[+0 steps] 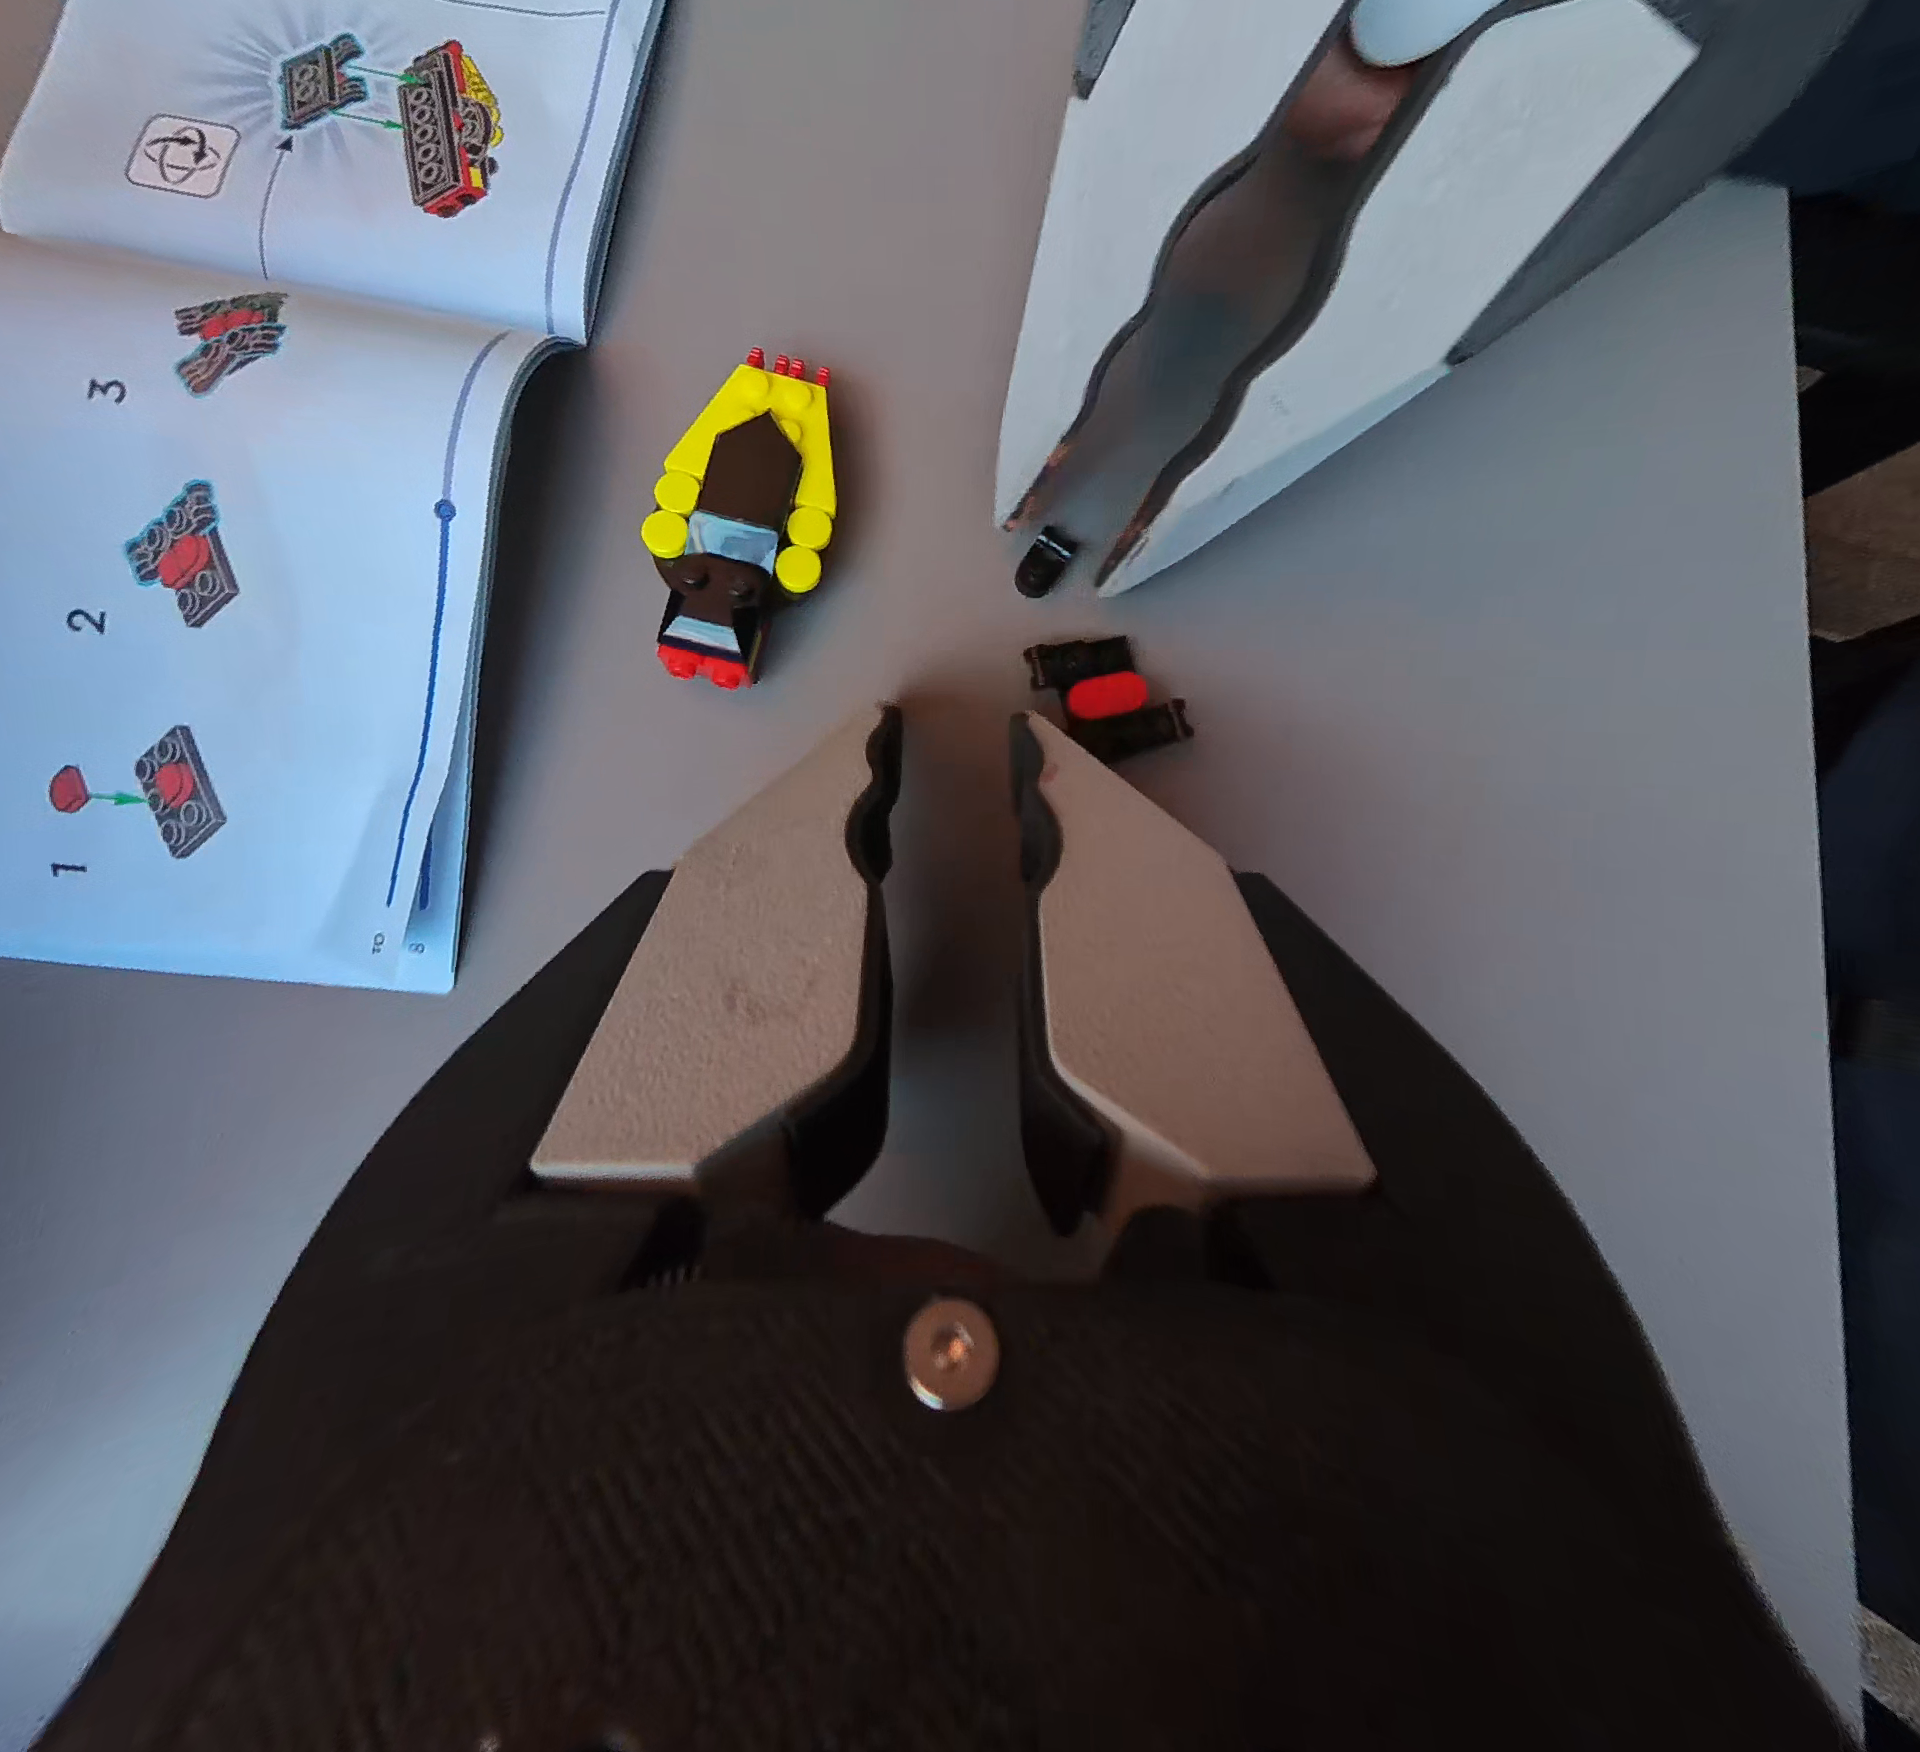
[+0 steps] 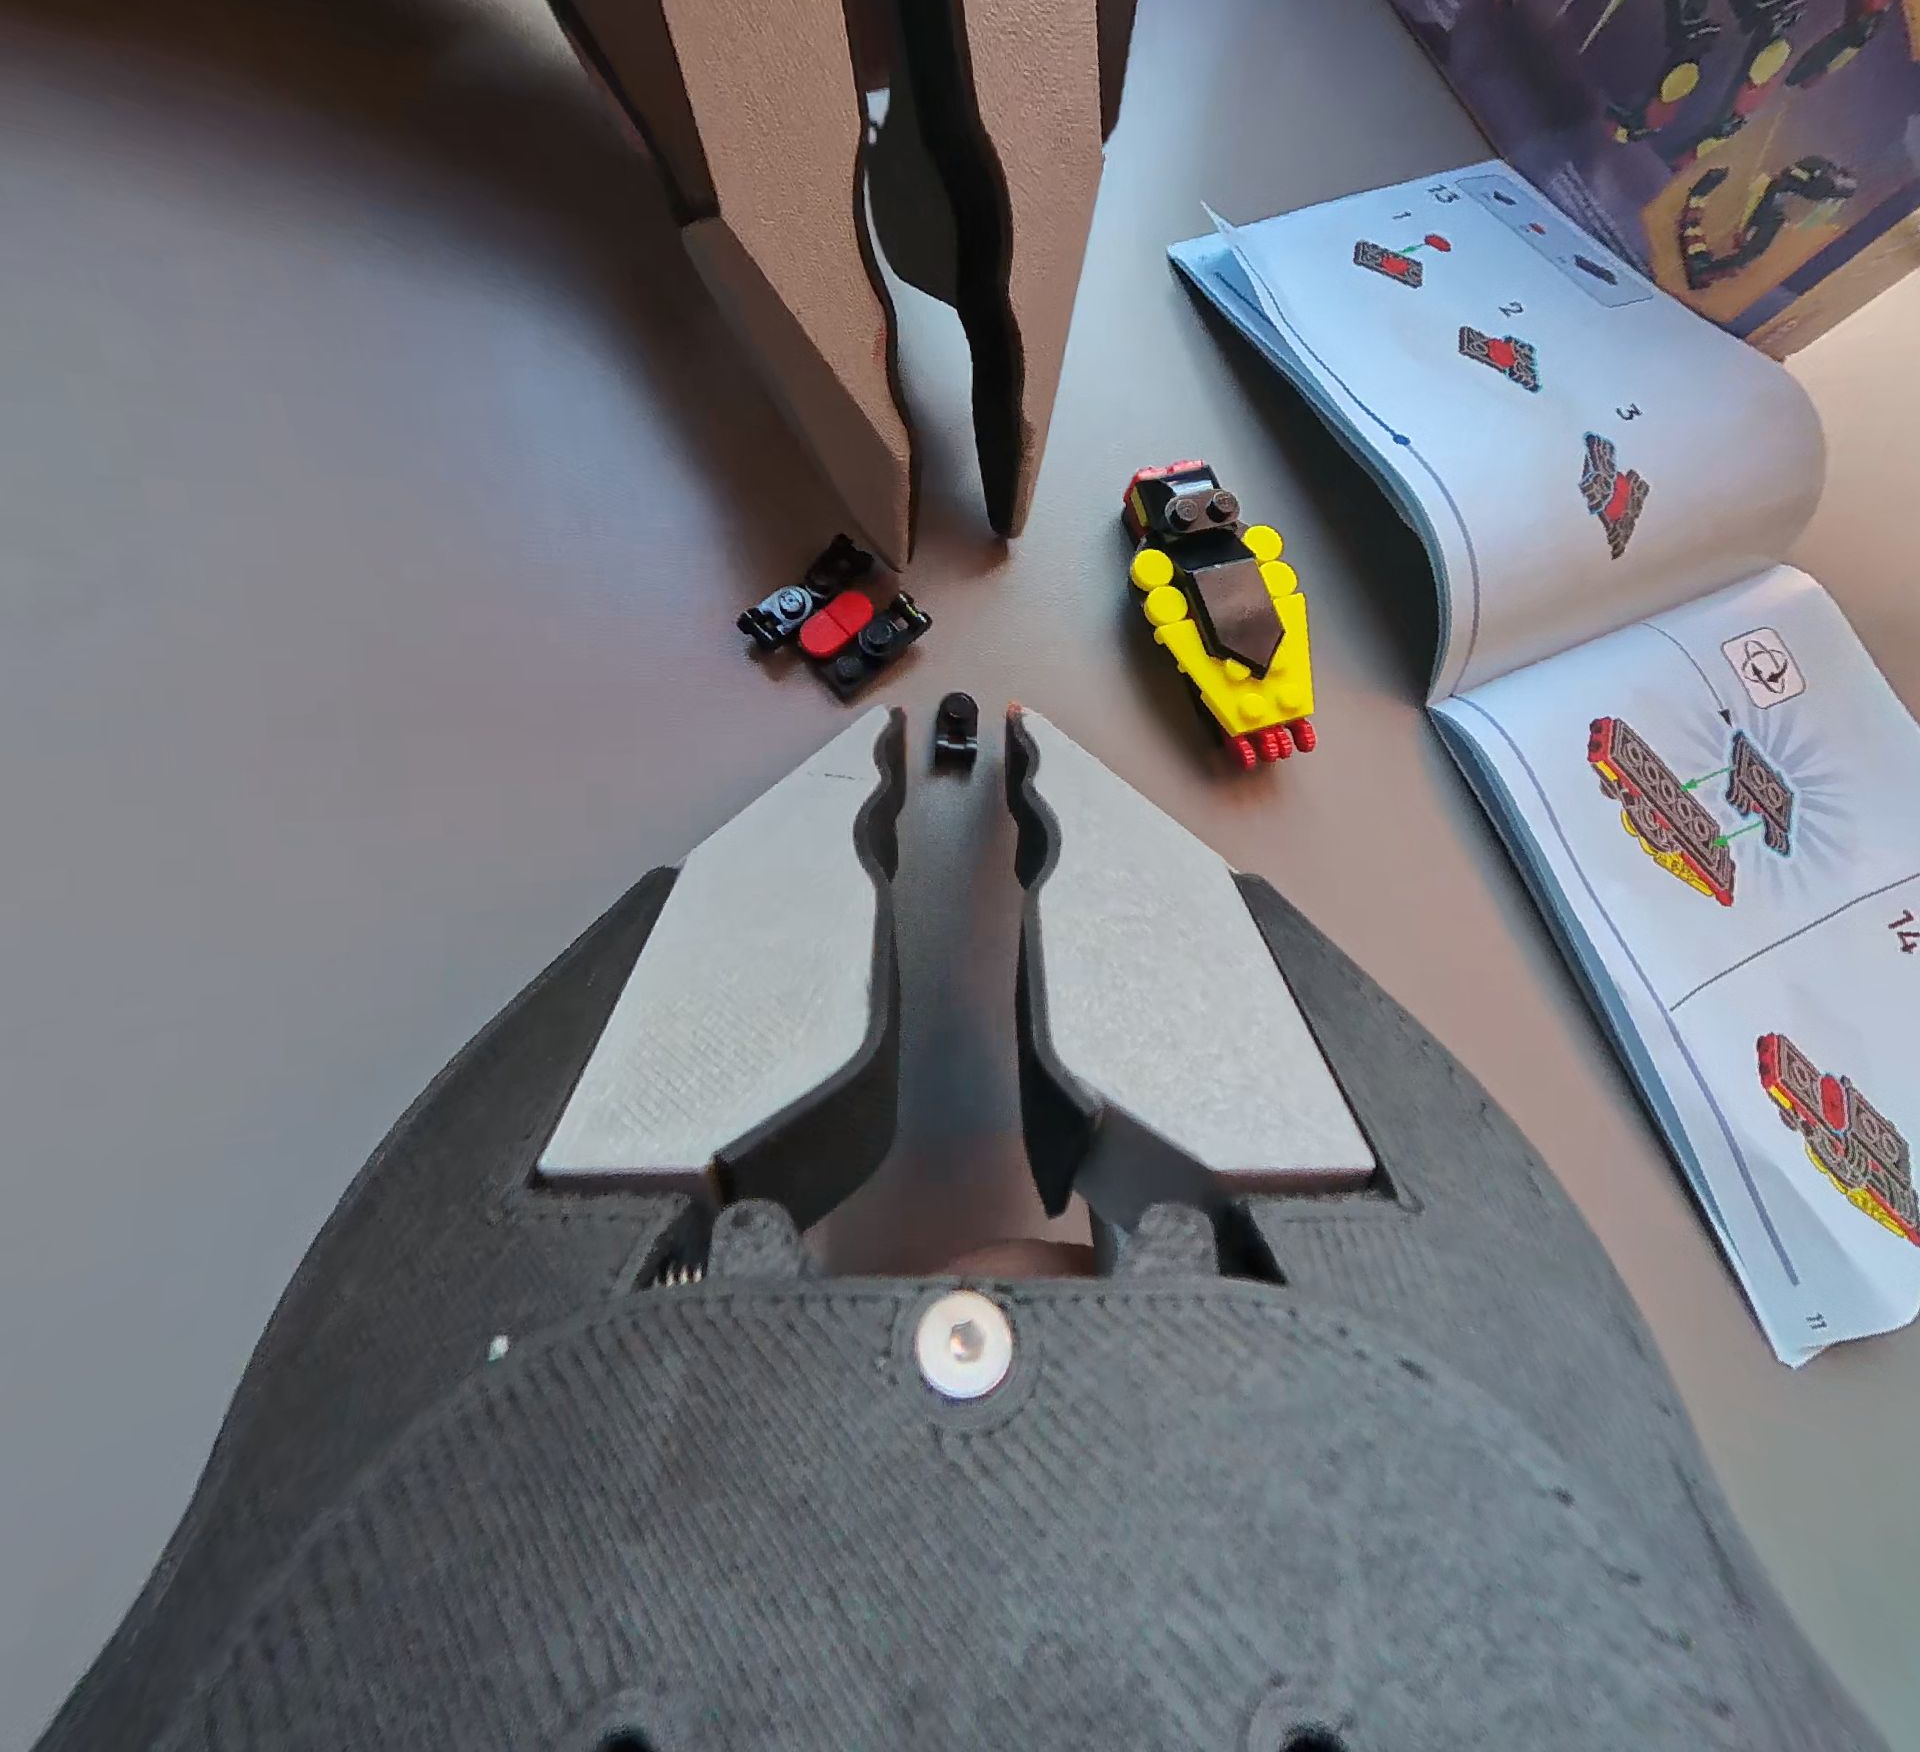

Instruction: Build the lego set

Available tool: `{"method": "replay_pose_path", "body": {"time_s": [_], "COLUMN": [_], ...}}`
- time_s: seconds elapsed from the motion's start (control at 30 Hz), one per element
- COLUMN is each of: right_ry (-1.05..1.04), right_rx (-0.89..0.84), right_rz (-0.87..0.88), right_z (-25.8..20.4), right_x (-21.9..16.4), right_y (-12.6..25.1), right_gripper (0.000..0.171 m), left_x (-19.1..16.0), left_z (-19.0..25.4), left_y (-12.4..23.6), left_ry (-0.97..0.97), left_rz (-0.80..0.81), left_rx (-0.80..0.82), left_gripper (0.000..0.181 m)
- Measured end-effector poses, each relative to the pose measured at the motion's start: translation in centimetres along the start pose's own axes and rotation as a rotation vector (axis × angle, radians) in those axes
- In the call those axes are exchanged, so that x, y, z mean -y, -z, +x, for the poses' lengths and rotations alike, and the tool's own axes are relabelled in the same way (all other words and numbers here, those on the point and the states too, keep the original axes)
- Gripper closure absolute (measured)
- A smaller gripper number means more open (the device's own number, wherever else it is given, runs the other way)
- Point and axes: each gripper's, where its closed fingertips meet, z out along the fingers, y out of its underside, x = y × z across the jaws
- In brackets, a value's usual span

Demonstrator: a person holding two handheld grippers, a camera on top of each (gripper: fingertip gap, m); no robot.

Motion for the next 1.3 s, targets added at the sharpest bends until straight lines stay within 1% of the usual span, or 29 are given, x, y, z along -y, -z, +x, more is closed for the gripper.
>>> {"method": "replay_pose_path", "body": {"time_s": [0.03,0.2,0.27,0.33,0.47,0.53,0.63,0.7,0.83,1.0,1.07,1.13,1.17,1.2,1.27,1.3], "right_ry": [-0.002,-0.011,-0.020,-0.031,-0.047,-0.049,-0.066,-0.054,0.035,0.311,0.399,0.438,0.445,0.449,0.455,0.457], "right_rx": [0.002,-0.012,-0.026,-0.047,-0.112,-0.101,-0.084,-0.091,-0.117,-0.353,-0.396,-0.421,-0.422,-0.425,-0.420,-0.419], "right_rz": [0.010,-0.004,-0.014,-0.030,-0.068,-0.086,-0.071,-0.063,0.025,0.092,0.105,0.124,0.130,0.126,0.128,0.133], "right_z": [-0.2,-1.7,-2.5,-2.9,-2.4,-2.8,-3.0,-2.6,-2.2,-0.8,-1.1,-1.3,-1.4,-1.4,-1.5,-1.6], "right_x": [0.3,1.1,1.4,1.5,1.2,0.9,1.0,1.0,1.8,3.6,4.0,4.4,4.6,4.6,4.5,4.6], "right_y": [0.1,0.2,0.0,-0.2,-0.6,-1.1,-1.4,-1.4,-0.8,1.4,1.7,2.0,2.1,2.1,2.0,2.0], "right_gripper": [0.156,0.153,0.143,0.138,0.141,0.141,0.150,0.150,0.151,0.151,0.151,0.151,0.151,0.151,0.151,0.151], "left_x": [0.0,-0.5,-0.6,-0.7,-0.8,-0.8,-0.4,-0.2,0.0,1.5,2.4,3.1,3.1,3.2,3.6,3.9], "left_z": [-0.1,1.0,1.1,1.0,0.9,1.0,1.6,2.3,3.0,3.5,3.7,3.6,3.7,4.0,3.5,3.4], "left_y": [0.1,0.3,0.4,0.5,0.7,0.8,1.0,1.0,1.1,1.7,2.1,2.2,2.1,2.2,2.3,2.4], "left_ry": [0.003,0.031,0.039,0.042,0.069,0.081,0.122,0.156,0.199,0.263,0.283,0.297,0.299,0.297,0.303,0.307], "left_rz": [0.003,-0.004,-0.013,-0.016,-0.013,-0.003,0.029,0.045,0.063,0.155,0.209,0.245,0.245,0.249,0.280,0.303], "left_rx": [0.003,-0.060,-0.061,-0.056,-0.067,-0.082,-0.138,-0.196,-0.272,-0.365,-0.398,-0.403,-0.408,-0.424,-0.392,-0.390], "left_gripper": [0.163,0.164,0.164,0.164,0.164,0.164,0.163,0.162,0.153,0.152,0.152,0.152,0.153,0.159,0.170,0.173]}}
